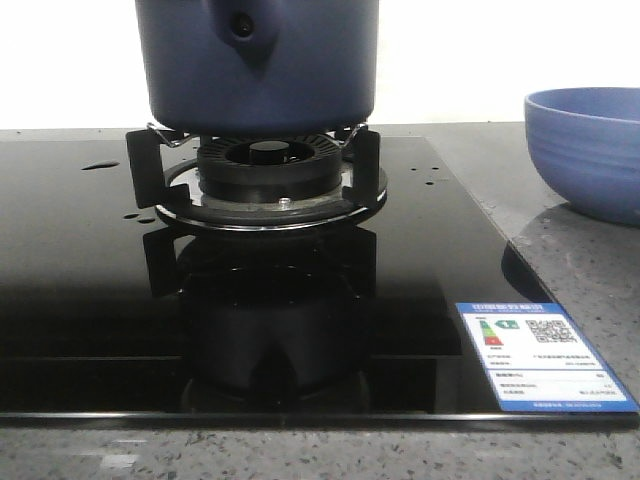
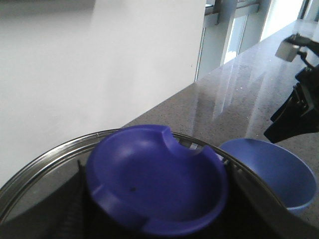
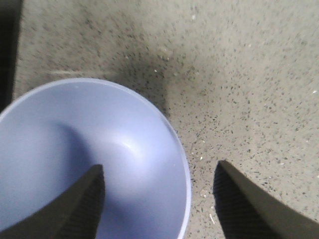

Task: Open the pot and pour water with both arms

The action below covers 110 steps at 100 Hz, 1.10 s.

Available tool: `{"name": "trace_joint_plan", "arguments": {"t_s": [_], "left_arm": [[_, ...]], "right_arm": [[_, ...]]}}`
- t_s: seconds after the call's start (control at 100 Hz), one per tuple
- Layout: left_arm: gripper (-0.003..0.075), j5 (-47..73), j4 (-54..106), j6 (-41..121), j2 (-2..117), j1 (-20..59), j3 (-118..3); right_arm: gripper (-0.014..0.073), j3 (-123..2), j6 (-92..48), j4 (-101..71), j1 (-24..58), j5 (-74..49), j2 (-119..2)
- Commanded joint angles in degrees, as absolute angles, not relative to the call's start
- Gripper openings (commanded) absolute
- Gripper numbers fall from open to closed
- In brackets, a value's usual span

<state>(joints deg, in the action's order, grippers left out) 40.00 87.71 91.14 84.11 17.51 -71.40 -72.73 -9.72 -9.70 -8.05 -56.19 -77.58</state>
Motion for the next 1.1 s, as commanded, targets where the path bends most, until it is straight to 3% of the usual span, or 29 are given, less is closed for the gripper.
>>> {"name": "trace_joint_plan", "arguments": {"t_s": [0.0,1.09], "left_arm": [[0.034,41.64,91.27,91.21,83.0,17.99,-73.76],[0.0342,42.93,87.37,91.11,84.26,17.99,-71.14]], "right_arm": [[0.0424,-74.66,-10.59,-10.4,-8.38,-54.39,-74.87],[0.0424,-74.66,-10.59,-11.73,-8.38,-54.4,-74.76]]}}
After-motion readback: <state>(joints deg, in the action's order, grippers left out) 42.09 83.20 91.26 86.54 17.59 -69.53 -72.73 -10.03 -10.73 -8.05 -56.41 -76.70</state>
